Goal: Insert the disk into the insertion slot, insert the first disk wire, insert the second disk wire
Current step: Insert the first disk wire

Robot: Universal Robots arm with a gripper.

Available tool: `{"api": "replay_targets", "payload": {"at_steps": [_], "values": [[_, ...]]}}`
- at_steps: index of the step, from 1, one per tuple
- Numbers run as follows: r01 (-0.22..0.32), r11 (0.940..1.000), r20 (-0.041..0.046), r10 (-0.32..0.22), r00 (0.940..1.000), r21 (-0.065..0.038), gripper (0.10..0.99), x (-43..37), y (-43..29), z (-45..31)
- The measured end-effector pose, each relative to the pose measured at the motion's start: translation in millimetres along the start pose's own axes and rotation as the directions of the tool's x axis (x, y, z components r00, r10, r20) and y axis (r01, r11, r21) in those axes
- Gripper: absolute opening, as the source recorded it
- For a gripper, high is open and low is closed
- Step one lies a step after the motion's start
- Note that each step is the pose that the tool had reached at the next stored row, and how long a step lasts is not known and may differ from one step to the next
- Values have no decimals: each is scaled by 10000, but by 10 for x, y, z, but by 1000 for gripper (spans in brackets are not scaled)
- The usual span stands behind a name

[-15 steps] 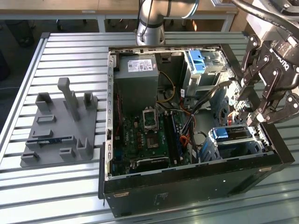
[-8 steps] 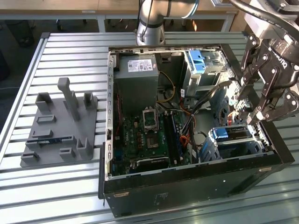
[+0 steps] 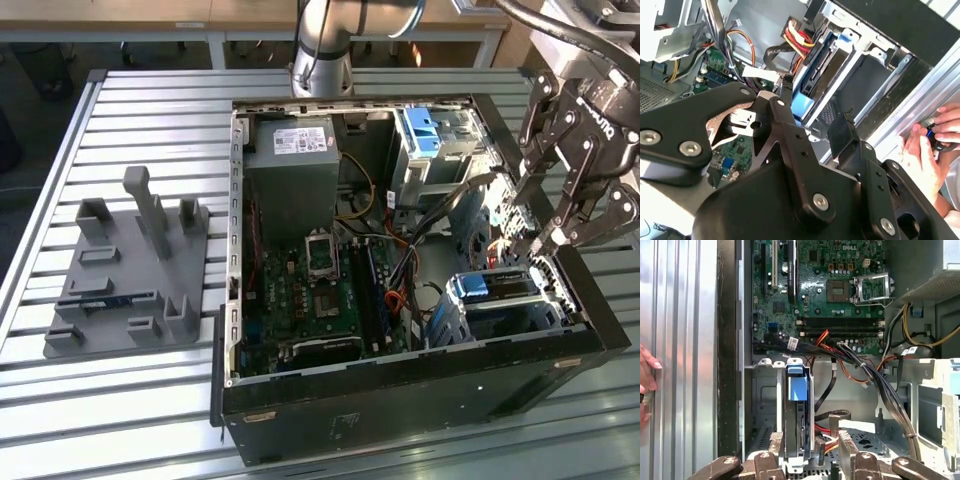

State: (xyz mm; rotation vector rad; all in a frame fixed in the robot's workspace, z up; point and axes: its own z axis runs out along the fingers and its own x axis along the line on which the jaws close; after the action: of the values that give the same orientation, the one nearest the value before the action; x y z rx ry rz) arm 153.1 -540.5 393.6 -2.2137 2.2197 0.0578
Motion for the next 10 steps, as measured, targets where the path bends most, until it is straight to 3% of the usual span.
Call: {"api": "replay_targets", "payload": {"at_steps": [7,10], "values": [[-11,9994,2,11,10000,-353,557,-13,-276,80],[-47,9993,-58,45,10000,-381,557,-43,-305,114]]}}
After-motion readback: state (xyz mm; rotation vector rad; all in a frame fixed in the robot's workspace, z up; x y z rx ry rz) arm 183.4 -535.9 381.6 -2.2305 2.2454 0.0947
